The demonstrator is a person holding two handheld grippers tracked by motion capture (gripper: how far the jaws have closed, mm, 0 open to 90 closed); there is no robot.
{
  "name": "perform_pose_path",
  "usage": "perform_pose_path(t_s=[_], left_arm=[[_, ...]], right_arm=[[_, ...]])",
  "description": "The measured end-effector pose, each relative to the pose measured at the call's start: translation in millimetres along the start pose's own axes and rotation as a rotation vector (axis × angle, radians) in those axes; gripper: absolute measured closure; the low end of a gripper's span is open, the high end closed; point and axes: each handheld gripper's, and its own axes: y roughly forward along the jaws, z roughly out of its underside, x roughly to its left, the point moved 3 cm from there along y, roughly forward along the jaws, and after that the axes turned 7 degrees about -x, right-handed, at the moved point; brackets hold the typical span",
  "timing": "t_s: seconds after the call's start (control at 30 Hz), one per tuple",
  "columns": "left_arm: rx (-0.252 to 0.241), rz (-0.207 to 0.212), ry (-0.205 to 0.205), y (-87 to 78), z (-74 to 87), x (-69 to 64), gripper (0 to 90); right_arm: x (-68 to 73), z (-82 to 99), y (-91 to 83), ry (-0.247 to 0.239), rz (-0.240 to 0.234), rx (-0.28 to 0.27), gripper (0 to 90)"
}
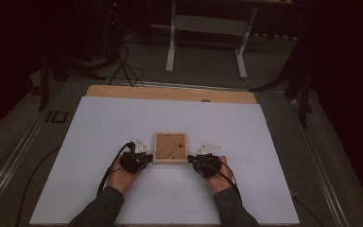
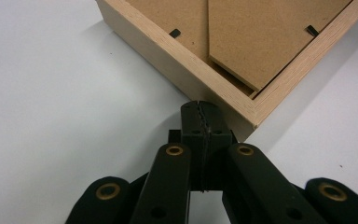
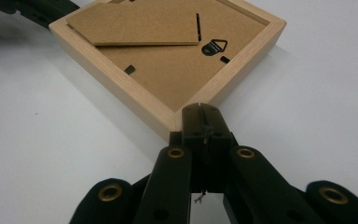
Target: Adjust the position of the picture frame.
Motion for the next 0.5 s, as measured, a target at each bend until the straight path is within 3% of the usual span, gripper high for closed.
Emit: perform_pose_path(t_s=[0.2, 0.5], left_arm=[[0.007, 0.012, -0.014, 0.3, 0.5, 2.0, 89.4], [-0.011, 0.008, -0.036, -4.2, 1.1, 6.9, 83.6]], right_arm=[[-0.1, 0.3, -0.2, 0.000, -0.001, -0.002, 89.0], [-1.5, -2.7, -3.4, -0.011, -0.001, -0.038, 78.1]])
